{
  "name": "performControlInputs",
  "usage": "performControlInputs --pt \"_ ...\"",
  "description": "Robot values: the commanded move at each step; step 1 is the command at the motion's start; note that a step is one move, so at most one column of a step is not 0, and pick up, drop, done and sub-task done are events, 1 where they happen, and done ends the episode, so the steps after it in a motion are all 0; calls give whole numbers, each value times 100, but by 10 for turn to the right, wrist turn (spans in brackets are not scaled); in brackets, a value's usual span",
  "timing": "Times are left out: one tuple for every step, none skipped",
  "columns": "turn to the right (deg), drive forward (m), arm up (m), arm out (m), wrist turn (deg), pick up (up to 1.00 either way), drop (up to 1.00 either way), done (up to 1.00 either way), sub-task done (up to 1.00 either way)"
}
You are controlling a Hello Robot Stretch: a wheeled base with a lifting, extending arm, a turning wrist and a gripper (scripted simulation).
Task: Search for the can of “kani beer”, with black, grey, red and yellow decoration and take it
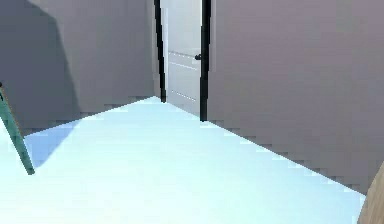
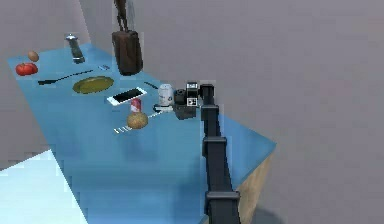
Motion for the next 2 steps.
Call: performControlInputs --pt "0 0 10 0 0 0 0 0 0" --pt "0 0 0 0 0 0 0 100 0"
